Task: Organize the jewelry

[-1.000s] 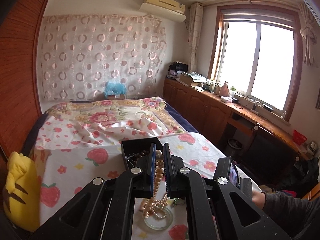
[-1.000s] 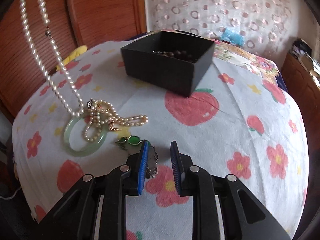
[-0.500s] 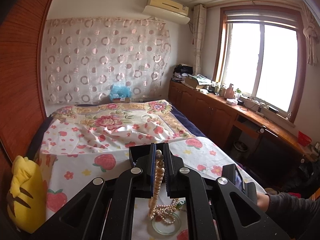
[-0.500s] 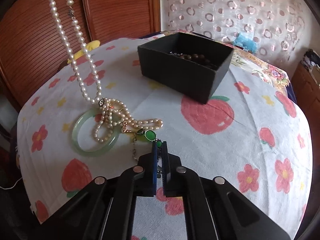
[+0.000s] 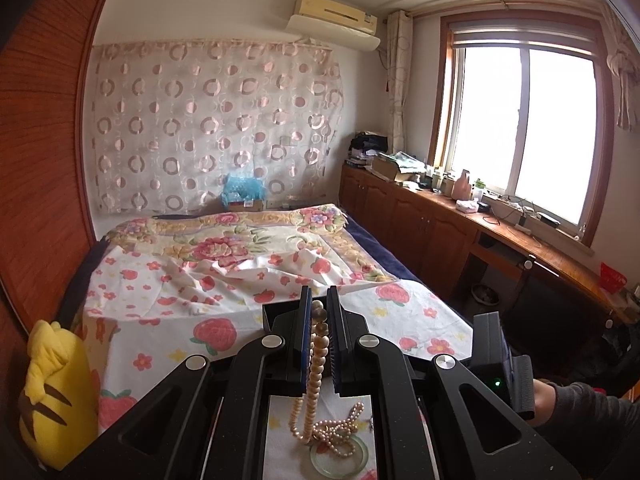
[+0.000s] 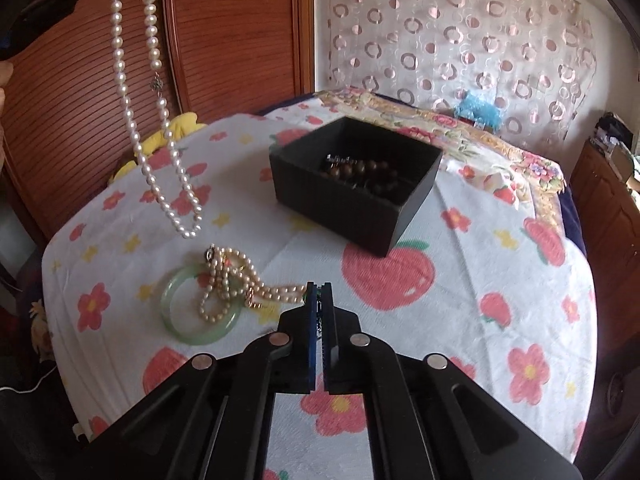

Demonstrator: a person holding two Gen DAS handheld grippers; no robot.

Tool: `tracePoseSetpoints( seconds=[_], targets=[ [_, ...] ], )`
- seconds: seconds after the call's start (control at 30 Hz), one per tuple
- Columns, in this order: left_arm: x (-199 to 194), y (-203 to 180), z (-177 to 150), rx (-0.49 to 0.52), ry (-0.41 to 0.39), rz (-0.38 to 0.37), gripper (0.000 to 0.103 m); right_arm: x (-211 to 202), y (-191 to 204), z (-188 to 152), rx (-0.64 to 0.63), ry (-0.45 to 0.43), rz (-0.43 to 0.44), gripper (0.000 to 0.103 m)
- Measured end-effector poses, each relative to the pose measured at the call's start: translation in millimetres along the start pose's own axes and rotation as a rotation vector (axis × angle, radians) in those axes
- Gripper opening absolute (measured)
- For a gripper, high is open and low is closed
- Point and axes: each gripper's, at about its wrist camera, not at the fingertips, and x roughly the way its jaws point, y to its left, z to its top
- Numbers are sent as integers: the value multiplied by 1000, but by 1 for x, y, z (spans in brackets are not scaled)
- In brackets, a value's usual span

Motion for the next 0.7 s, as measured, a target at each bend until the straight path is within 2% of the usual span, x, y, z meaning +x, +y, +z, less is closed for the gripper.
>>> tracePoseSetpoints(
  seconds=[0.7],
  targets=[
    [26,1,34,45,-5,52,7,-31,-23,85,-42,-121,-69,3]
  ],
)
